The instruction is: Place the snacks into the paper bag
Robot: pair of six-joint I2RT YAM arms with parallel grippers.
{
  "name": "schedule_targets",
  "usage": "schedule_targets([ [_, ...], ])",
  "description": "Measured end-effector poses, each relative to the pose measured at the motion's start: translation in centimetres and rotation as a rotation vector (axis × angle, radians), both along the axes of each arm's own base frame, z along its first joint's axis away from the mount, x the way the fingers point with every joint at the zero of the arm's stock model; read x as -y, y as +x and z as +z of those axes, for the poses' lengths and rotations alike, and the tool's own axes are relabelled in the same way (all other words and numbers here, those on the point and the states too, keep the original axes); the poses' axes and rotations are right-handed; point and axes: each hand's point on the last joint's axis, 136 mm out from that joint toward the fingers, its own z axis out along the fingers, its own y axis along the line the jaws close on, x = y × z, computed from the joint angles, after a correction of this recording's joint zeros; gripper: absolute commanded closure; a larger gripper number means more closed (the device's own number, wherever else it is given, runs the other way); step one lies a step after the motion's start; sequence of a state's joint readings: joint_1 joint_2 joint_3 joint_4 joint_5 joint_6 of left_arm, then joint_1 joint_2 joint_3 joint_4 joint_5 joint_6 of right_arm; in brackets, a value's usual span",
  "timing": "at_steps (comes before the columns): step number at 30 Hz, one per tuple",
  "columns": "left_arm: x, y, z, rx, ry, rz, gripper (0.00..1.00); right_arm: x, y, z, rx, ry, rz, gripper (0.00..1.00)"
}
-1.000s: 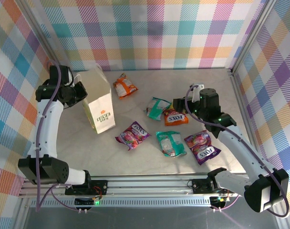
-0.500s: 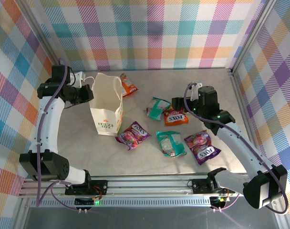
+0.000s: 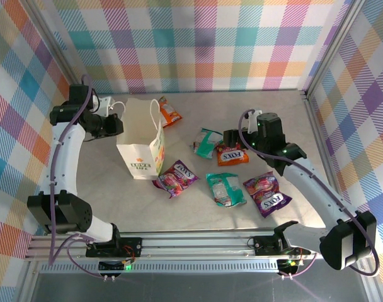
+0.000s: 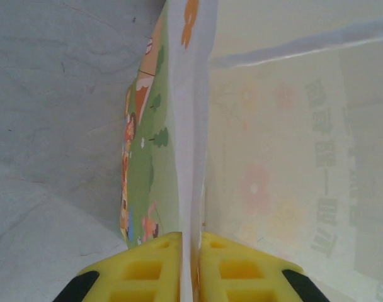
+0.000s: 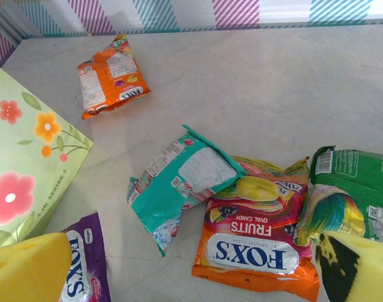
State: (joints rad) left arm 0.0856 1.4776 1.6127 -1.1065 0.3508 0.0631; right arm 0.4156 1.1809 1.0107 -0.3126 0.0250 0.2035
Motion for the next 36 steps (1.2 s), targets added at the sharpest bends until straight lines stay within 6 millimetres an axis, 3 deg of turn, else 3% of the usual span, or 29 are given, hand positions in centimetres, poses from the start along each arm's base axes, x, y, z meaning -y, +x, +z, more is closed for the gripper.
schedule_targets([
  [4, -0.2, -0.1, -0.1, -0.007, -0.003, 0.008, 0.71, -0.4, 0.0, -0.2, -0.006, -0.003, 0.01, 0.01],
  [11, -0.1, -0.8, 0.6, 0.006, -0.003, 0.009, 0.43, -1.0, -0.1, -0.3, -0.012, -0.006, 0.025, 0.01],
  [20, 0.1, -3.4, 2.1, 0.075, 0.01, 0.002, 0.33, -1.3, -0.2, -0.3, -0.01, -0.012, 0.03, 0.01],
  [36, -0.7, -4.6, 6.4, 0.32, -0.001, 0.133, 0.3, -2.6, 0.3, 0.3, -0.024, -0.023, 0.051, 0.01],
])
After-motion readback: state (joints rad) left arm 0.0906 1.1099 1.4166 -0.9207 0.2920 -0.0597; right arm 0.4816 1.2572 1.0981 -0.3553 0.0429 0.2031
